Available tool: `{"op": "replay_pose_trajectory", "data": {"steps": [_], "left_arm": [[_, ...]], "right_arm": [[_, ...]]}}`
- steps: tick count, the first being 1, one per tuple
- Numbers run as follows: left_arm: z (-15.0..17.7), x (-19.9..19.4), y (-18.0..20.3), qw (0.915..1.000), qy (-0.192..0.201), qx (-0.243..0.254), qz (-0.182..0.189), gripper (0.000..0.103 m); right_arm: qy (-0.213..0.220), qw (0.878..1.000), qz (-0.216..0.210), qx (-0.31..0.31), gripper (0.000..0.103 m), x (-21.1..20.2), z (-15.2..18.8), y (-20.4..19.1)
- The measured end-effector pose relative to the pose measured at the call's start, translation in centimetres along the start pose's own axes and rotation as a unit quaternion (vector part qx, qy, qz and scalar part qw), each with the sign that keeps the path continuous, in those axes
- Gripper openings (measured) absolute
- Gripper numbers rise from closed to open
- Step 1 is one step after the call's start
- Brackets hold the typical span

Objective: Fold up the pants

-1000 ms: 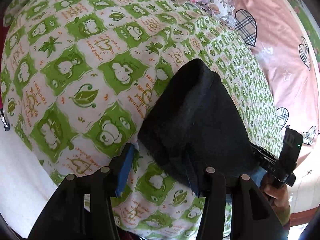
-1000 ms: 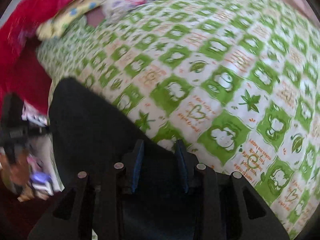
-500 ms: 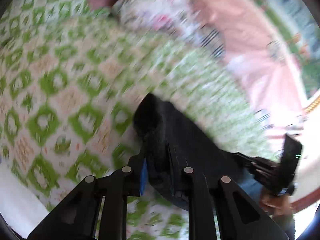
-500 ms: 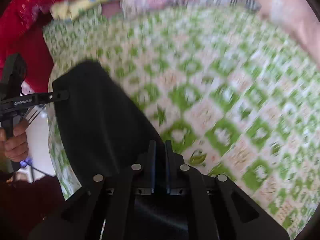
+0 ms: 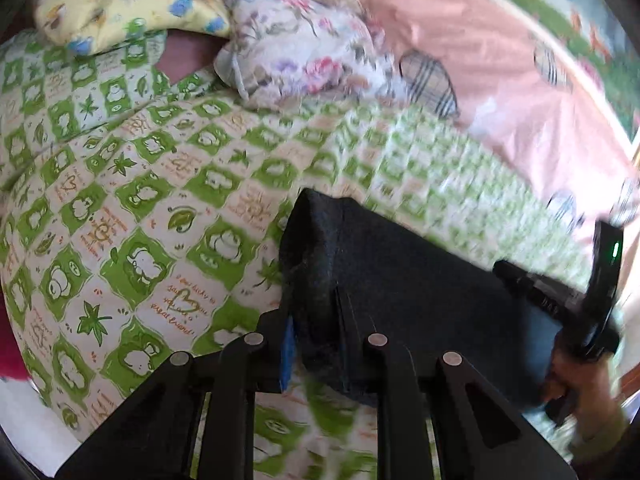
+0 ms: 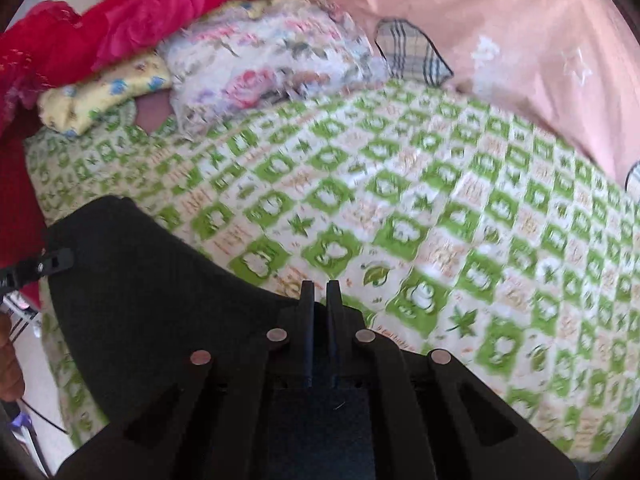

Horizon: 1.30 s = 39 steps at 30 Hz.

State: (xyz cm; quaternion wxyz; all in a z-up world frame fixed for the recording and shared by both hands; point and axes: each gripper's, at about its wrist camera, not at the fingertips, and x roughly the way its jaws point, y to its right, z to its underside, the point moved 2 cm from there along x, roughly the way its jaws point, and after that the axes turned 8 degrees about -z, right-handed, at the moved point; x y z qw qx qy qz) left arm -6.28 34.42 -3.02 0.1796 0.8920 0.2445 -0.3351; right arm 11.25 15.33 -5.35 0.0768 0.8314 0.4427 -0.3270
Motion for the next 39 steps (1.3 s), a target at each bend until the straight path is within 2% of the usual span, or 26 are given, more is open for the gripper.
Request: {"op": "replay_pose_trajectory", "data": {"steps": [2, 4, 6, 8, 9, 10, 11, 14, 17, 21, 24, 27, 28, 30, 33, 35, 36, 39], "left_arm": [[0.2, 0.1, 0.2, 0.9998, -0.008, 0.015, -0.013, 0.023], [0.3, -0.7, 0.0, 0.9999, -0.009, 0.009, -0.008, 0.030], [0.2, -2.2, -0.4, 1.0000, 0.004, 0.000, -0.009, 0.044], [0.1, -3.6, -0.4, 0.9999, 0.014, -0.005, -0.003, 0.045], [-0.1, -4.4, -0.3, 0.9998, 0.020, -0.006, 0.001, 0.045], [-0.2, -5.0, -0.1, 0.9997, 0.023, -0.005, 0.007, 0.045], [-0.2, -5.6, 0.3, 0.9996, 0.026, -0.003, 0.013, 0.046], [-0.1, -6.8, 2.6, 0.9985, 0.027, 0.023, 0.043, 0.050], [0.7, -7.4, 6.1, 0.9947, 0.022, 0.068, 0.074, 0.053], [2.9, -7.5, 11.5, 0.9827, 0.007, 0.143, 0.117, 0.054], [5.0, -7.6, 16.1, 0.9653, -0.002, 0.215, 0.148, 0.054], [7.4, -8.1, 20.6, 0.9405, -0.004, 0.292, 0.173, 0.054], [8.3, -8.4, 22.2, 0.9294, -0.003, 0.319, 0.186, 0.054], [9.8, -8.7, 24.6, 0.9137, -0.002, 0.354, 0.199, 0.054], [11.8, -9.0, 28.2, 0.8836, -0.009, 0.410, 0.226, 0.054], [12.6, -8.7, 29.8, 0.8683, -0.013, 0.437, 0.234, 0.054], [13.3, -8.4, 31.1, 0.8578, -0.019, 0.455, 0.238, 0.054], [14.2, -7.7, 33.4, 0.8392, -0.032, 0.485, 0.244, 0.053]], "right_arm": [[-0.008, 1.000, 0.005, 0.025, 0.006, 0.2, 0.5, 0.9], [0.004, 0.999, 0.011, 0.041, 0.007, -1.2, 0.9, 1.5], [0.020, 0.998, 0.000, 0.063, 0.009, -3.6, 1.4, 2.1], [0.041, 0.996, -0.011, 0.082, 0.014, -6.1, 2.2, 2.6], [0.052, 0.994, -0.008, 0.092, 0.024, -7.5, 2.8, 3.0], [0.060, 0.993, -0.005, 0.099, 0.041, -8.6, 3.3, 3.2], [0.073, 0.991, -0.003, 0.110, 0.046, -10.3, 4.3, 3.6], [0.096, 0.986, 0.003, 0.133, 0.047, -13.9, 6.8, 4.6], [0.108, 0.981, 0.023, 0.161, 0.047, -17.3, 9.9, 6.1], [0.121, 0.969, 0.059, 0.209, 0.047, -20.8, 13.4, 8.4], [0.133, 0.958, 0.081, 0.243, 0.047, -23.3, 16.0, 10.1], [0.138, 0.948, 0.101, 0.267, 0.047, -25.1, 18.0, 11.4], [0.139, 0.945, 0.109, 0.274, 0.047, -25.6, 18.7, 11.8], [0.144, 0.936, 0.125, 0.295, 0.047, -26.9, 20.2, 12.8], [0.154, 0.924, 0.135, 0.322, 0.047, -28.3, 21.8, 14.1], [0.158, 0.918, 0.138, 0.336, 0.047, -28.8, 22.5, 14.8], [0.161, 0.915, 0.139, 0.343, 0.047, -29.0, 22.9, 15.2], [0.168, 0.909, 0.136, 0.358, 0.047, -29.4, 23.5, 16.0]]}}
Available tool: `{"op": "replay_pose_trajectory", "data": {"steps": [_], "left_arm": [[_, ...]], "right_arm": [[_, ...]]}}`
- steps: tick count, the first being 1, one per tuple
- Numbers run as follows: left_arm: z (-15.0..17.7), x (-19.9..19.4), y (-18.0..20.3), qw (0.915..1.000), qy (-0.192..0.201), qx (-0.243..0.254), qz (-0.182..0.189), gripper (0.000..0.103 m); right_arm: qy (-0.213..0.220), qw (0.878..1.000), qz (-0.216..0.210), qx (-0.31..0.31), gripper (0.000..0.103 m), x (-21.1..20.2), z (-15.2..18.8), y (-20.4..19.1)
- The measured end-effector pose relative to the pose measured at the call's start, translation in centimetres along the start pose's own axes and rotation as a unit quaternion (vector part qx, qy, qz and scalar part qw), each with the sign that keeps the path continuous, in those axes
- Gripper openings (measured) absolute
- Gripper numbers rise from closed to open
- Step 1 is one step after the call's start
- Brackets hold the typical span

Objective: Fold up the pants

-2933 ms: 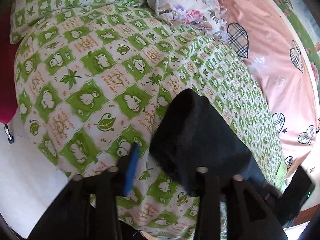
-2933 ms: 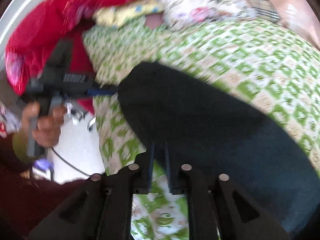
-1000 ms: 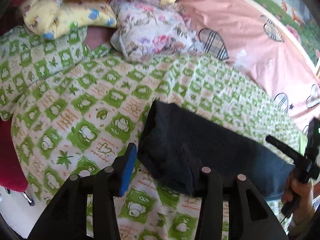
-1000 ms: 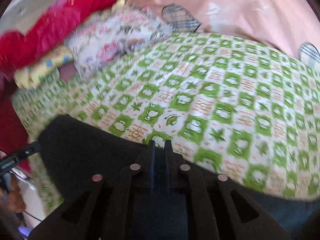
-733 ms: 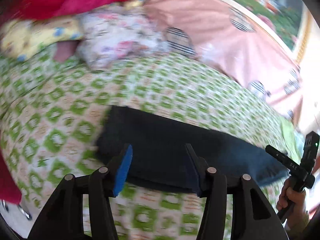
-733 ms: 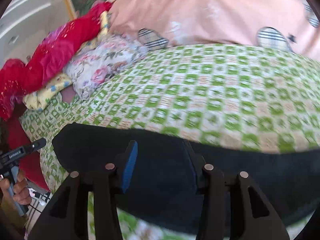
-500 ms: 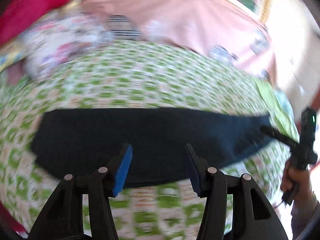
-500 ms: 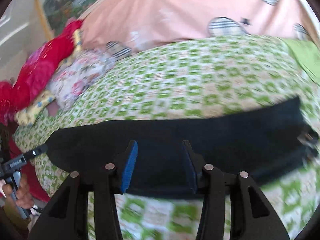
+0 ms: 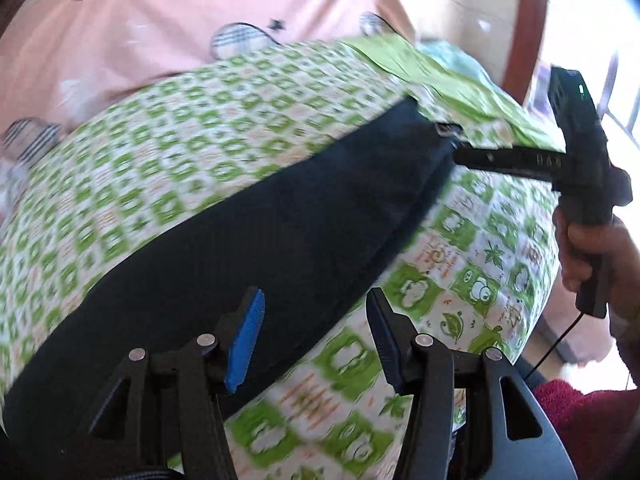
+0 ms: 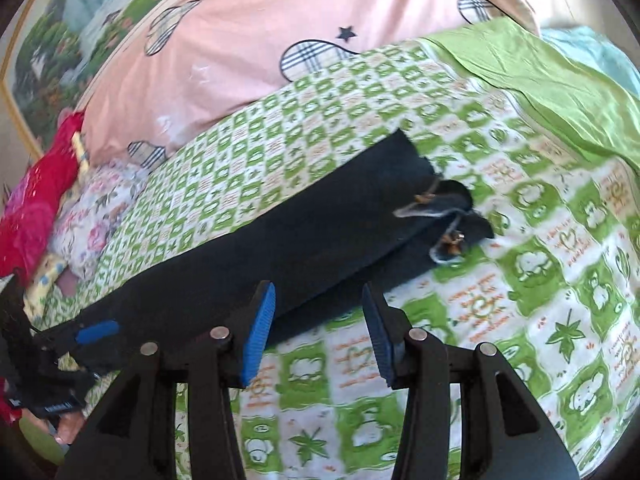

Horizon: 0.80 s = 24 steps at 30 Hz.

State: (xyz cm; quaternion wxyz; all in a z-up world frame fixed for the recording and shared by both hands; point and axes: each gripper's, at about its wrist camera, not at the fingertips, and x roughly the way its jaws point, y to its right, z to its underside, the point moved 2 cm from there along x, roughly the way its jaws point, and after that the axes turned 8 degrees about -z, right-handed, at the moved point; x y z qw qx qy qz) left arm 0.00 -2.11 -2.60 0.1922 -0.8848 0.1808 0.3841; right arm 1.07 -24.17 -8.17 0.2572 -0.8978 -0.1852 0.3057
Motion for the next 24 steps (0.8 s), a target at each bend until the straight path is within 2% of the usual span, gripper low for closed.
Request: {"op": "replay_pose_trajectory", "data": {"steps": [4, 7, 10, 13, 14, 17, 18, 20, 21, 24], "left_arm": [[-1.4, 2.1, 1.8, 0.9988, -0.016, 0.036, 0.029, 0.053], [-2.1, 3.8, 3.0, 0.9976, -0.026, 0.058, 0.028, 0.053], [-2.5, 5.7, 3.2, 0.9968, -0.041, 0.060, 0.036, 0.051], [-2.5, 7.1, 3.0, 0.9958, -0.057, 0.058, 0.041, 0.039], [-2.4, 7.5, 3.0, 0.9955, -0.063, 0.058, 0.042, 0.031], [-2.3, 8.6, 2.7, 0.9950, -0.072, 0.055, 0.042, 0.017], [-2.3, 8.7, 2.6, 0.9947, -0.072, 0.055, 0.049, 0.011], [-2.4, 8.5, 2.5, 0.9948, -0.066, 0.056, 0.054, 0.006], [-2.5, 8.5, 2.6, 0.9948, -0.064, 0.057, 0.055, 0.005], [-2.7, 7.4, 2.5, 0.9951, -0.054, 0.054, 0.063, 0.004]], "right_arm": [[0.008, 1.000, -0.007, 0.014, 0.047, 0.1, -0.5, 0.7], [0.009, 1.000, -0.009, 0.025, 0.047, 0.6, -1.0, 1.3], [0.010, 0.999, -0.006, 0.035, 0.047, 1.3, -1.4, 2.1], [0.011, 0.999, -0.008, 0.045, 0.047, 1.7, -1.7, 2.7], [0.013, 0.999, -0.008, 0.049, 0.047, 1.8, -1.8, 3.0], [0.019, 0.998, -0.007, 0.061, 0.047, 2.1, -2.1, 3.7], [0.021, 0.998, -0.005, 0.063, 0.043, 2.1, -2.2, 3.9], [0.020, 0.998, -0.002, 0.063, 0.022, 2.4, -2.2, 4.1], [0.021, 0.997, -0.003, 0.068, 0.007, 2.4, -2.2, 4.3], [0.033, 0.997, -0.011, 0.066, 0.006, 1.6, -2.2, 4.1]]}}
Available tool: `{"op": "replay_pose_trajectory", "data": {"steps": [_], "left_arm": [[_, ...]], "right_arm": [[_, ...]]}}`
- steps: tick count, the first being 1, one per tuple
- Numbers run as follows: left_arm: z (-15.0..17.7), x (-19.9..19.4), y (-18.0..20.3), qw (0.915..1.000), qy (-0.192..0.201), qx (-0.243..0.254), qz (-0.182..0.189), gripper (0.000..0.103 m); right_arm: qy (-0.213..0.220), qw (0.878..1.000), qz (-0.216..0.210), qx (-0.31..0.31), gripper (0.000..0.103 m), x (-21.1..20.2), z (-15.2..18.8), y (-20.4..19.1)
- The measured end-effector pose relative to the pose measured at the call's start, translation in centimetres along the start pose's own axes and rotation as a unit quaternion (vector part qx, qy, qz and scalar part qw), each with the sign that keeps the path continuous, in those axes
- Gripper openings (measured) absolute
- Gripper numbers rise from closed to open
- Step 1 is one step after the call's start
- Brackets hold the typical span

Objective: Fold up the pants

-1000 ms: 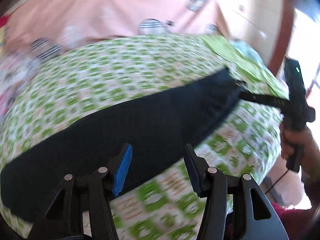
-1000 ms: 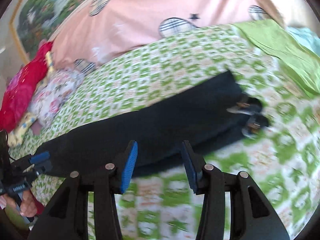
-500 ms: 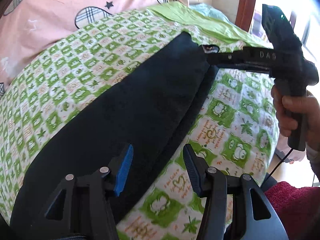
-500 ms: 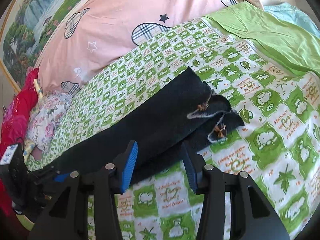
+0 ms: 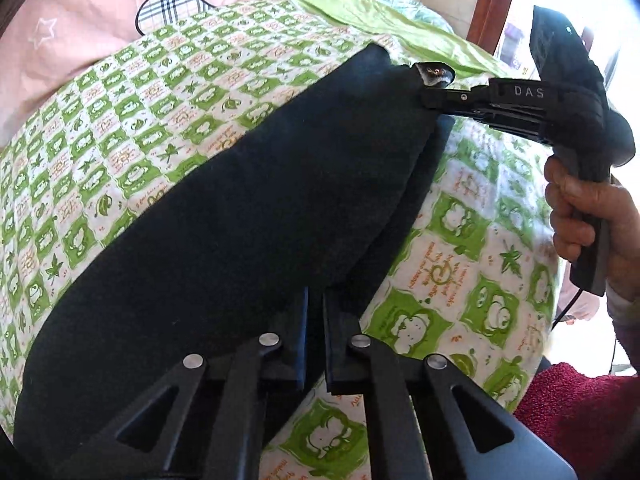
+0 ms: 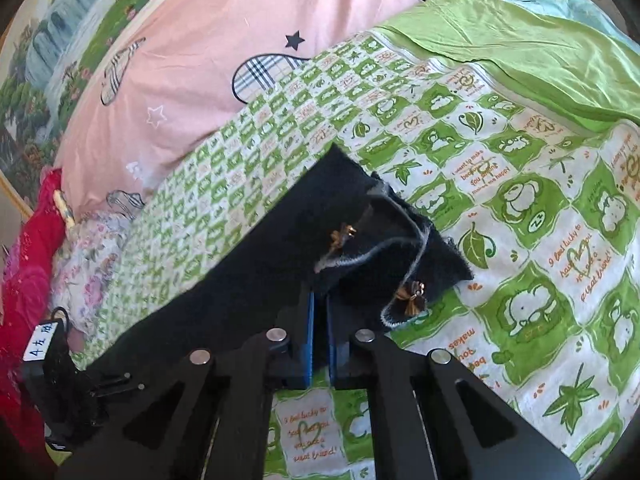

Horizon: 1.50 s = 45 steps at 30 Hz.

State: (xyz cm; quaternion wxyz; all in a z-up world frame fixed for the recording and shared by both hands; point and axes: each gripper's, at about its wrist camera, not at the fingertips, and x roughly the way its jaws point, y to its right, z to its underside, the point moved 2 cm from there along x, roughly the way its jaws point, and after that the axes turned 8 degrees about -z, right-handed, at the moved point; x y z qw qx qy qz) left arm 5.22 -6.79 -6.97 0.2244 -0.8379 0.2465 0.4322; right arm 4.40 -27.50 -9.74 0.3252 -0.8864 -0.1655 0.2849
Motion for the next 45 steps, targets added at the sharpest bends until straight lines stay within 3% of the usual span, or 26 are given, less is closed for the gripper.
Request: {"op": "replay_pose_trajectory", "data": {"steps": [5, 11, 13, 14, 15, 16, 17, 21, 25, 27, 29, 31, 32, 35, 41, 43, 45], "left_arm": [[-0.2, -1.4, 0.1, 0.9996, 0.013, 0.001, 0.024, 0.004], [0.0, -0.3, 0.2, 0.9990, -0.027, -0.003, 0.034, 0.011], [-0.4, -1.4, 0.1, 0.9991, -0.019, 0.002, 0.038, 0.016], [-0.7, -1.9, 0.0, 0.9989, -0.016, 0.004, 0.044, 0.023], [-1.2, -2.5, -0.2, 0.9987, -0.009, 0.005, 0.049, 0.031], [-1.8, -3.1, -0.4, 0.9988, 0.002, 0.006, 0.049, 0.036], [-2.2, -3.3, -0.6, 0.9989, 0.006, 0.003, 0.046, 0.042], [-6.0, -2.7, -1.9, 0.9981, 0.010, -0.023, 0.057, 0.045], [-10.3, 0.0, -2.3, 0.9944, -0.012, -0.040, 0.097, 0.052], [-11.9, 1.4, -2.1, 0.9910, -0.025, -0.038, 0.126, 0.062], [-13.6, 3.1, -1.7, 0.9879, -0.039, -0.034, 0.146, 0.064], [-15.1, 5.1, -1.0, 0.9861, -0.058, -0.027, 0.154, 0.064], [-15.6, 5.9, -0.6, 0.9858, -0.065, -0.024, 0.153, 0.064], [-16.9, 8.1, 0.6, 0.9840, -0.086, -0.014, 0.156, 0.064], [-18.9, 12.3, 3.5, 0.9788, -0.119, 0.005, 0.167, 0.064], [-19.1, 12.4, 4.1, 0.9810, -0.104, 0.009, 0.163, 0.062], [-19.4, 12.5, 4.5, 0.9811, -0.096, 0.014, 0.168, 0.036]], "right_arm": [[0.008, 1.000, 0.004, -0.019, 0.006, -2.0, -0.2, -0.6], [-0.030, 0.999, 0.016, 0.015, 0.010, -0.9, 0.5, 0.7], [-0.024, 0.999, 0.017, 0.018, 0.025, -1.7, 0.6, 0.8], [-0.018, 1.000, 0.017, 0.019, 0.034, -2.2, 0.6, 0.9], [-0.010, 1.000, 0.017, 0.021, 0.054, -2.8, 0.6, 1.0], [-0.003, 1.000, 0.013, 0.024, 0.062, -3.3, 0.6, 1.2], [0.005, 1.000, 0.008, 0.027, 0.062, -3.7, 0.6, 1.4], [0.002, 0.999, 0.005, 0.044, 0.062, -3.3, 0.7, 2.3], [0.001, 0.996, -0.021, 0.088, 0.062, -2.2, 0.8, 3.5], [0.008, 0.995, -0.028, 0.093, 0.061, -1.9, 0.6, 3.6], [0.013, 0.994, -0.036, 0.098, 0.057, -1.6, 0.5, 3.6], [0.006, 0.994, -0.041, 0.101, 0.023, -0.9, 0.6, 3.7], [0.001, 0.993, -0.046, 0.108, 0.014, -0.5, 0.8, 3.9], [0.024, 0.990, -0.068, 0.124, 0.011, -1.4, 1.1, 4.8], [0.027, 0.990, -0.080, 0.117, 0.010, -1.8, 1.5, 5.3], [0.026, 0.990, -0.078, 0.114, 0.010, -1.7, 1.5, 5.3], [0.026, 0.991, -0.078, 0.109, 0.010, -1.7, 1.6, 5.2]]}}
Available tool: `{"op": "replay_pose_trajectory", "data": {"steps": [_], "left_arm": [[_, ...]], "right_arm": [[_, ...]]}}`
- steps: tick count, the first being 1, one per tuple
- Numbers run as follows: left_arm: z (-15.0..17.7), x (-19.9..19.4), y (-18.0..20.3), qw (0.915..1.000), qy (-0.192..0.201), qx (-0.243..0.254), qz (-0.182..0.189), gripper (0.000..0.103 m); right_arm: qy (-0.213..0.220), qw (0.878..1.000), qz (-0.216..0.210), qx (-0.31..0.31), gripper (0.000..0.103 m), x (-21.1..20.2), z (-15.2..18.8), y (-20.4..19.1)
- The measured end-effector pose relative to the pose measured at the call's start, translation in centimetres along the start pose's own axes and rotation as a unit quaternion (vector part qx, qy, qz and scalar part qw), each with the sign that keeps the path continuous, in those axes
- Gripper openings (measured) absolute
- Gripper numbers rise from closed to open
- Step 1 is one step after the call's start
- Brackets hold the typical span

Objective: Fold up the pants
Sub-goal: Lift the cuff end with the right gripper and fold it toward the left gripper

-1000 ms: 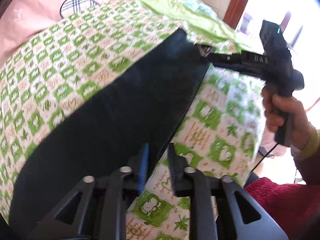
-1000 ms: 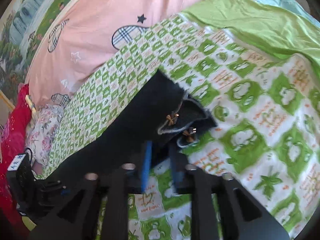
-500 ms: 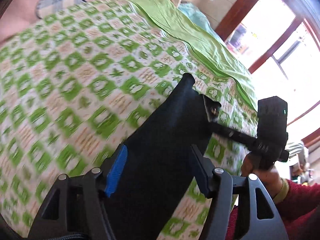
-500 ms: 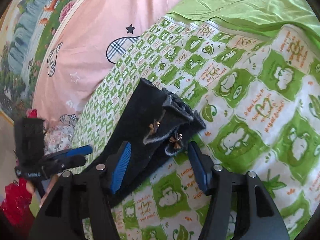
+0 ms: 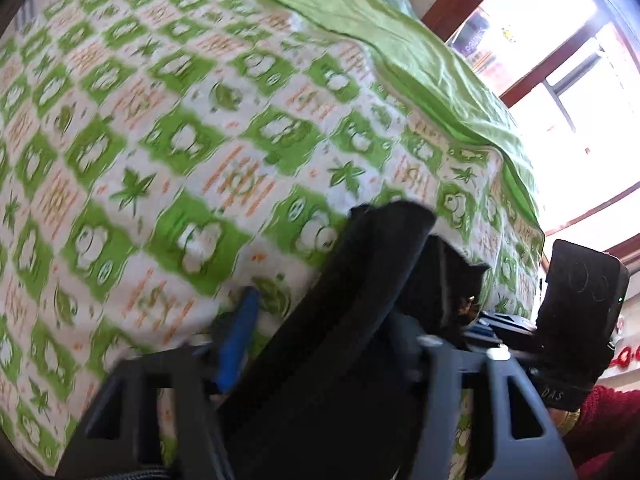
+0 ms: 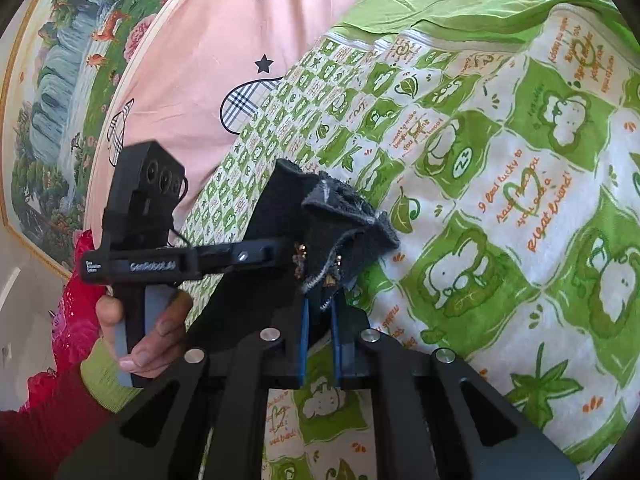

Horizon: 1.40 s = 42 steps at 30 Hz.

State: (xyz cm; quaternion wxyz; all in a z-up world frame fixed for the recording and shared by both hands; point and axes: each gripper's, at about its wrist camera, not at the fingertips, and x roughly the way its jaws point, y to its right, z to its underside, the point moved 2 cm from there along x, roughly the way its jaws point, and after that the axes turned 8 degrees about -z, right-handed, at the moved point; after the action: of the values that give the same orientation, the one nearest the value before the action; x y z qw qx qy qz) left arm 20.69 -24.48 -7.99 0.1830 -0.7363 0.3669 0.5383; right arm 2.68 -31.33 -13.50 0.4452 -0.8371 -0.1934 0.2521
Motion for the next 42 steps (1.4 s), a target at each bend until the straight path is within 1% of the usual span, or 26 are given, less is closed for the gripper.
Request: {"op": "replay_pose_trajectory", "data": {"steps": [1, 2, 6, 9, 12, 13, 17, 20, 24, 27, 33, 38, 42], "left_arm": [[0.0, -0.1, 0.1, 0.9998, 0.004, -0.003, 0.020, 0.027], [0.0, -0.1, 0.1, 0.9995, 0.005, -0.007, 0.030, 0.019], [0.7, -1.5, 0.3, 0.9988, 0.032, -0.015, 0.033, 0.012], [1.3, -3.8, 0.4, 0.9971, 0.059, -0.022, 0.042, 0.011], [2.2, -7.0, 0.4, 0.9942, 0.091, -0.030, 0.050, 0.011], [2.8, -8.4, 0.4, 0.9930, 0.104, -0.031, 0.047, 0.011], [4.8, -12.7, 0.0, 0.9893, 0.137, -0.035, 0.034, 0.011], [6.8, -14.8, -0.8, 0.9867, 0.153, -0.049, 0.027, 0.011], [10.5, -17.3, -1.7, 0.9816, 0.176, -0.074, 0.010, 0.010], [13.3, -18.3, -2.9, 0.9780, 0.186, -0.094, 0.000, 0.011], [18.0, -18.8, -6.5, 0.9697, 0.192, -0.151, -0.003, 0.011], [21.2, -17.9, -8.9, 0.9626, 0.191, -0.192, -0.006, 0.011], [23.7, -16.9, -10.4, 0.9553, 0.189, -0.228, -0.006, 0.011]], "right_arm": [[-0.001, 1.000, 0.001, -0.002, 0.010, 0.1, 0.0, 0.0], [-0.002, 1.000, 0.003, -0.005, 0.010, 0.2, 0.0, -0.1], [-0.006, 1.000, 0.003, -0.023, 0.010, 0.1, 0.0, -1.0], [-0.006, 0.999, -0.014, -0.050, 0.010, -0.3, -0.4, -2.5], [-0.005, 0.995, -0.053, -0.082, 0.010, -1.1, -0.7, -5.1], [-0.007, 0.994, -0.065, -0.092, 0.010, -1.2, -0.7, -5.9], [-0.020, 0.985, -0.114, -0.128, 0.010, -1.4, -0.2, -9.3], [-0.035, 0.978, -0.150, -0.143, 0.010, -0.9, 0.8, -11.6], [-0.066, 0.968, -0.183, -0.158, 0.010, 0.4, 2.5, -13.8], [-0.092, 0.962, -0.196, -0.169, 0.010, 1.8, 4.0, -15.3], [-0.141, 0.951, -0.204, -0.186, 0.010, 4.9, 7.0, -17.1], [-0.172, 0.945, -0.195, -0.196, 0.010, 7.6, 9.0, -18.0], [-0.197, 0.938, -0.181, -0.219, 0.010, 9.1, 10.6, -18.4]]}}
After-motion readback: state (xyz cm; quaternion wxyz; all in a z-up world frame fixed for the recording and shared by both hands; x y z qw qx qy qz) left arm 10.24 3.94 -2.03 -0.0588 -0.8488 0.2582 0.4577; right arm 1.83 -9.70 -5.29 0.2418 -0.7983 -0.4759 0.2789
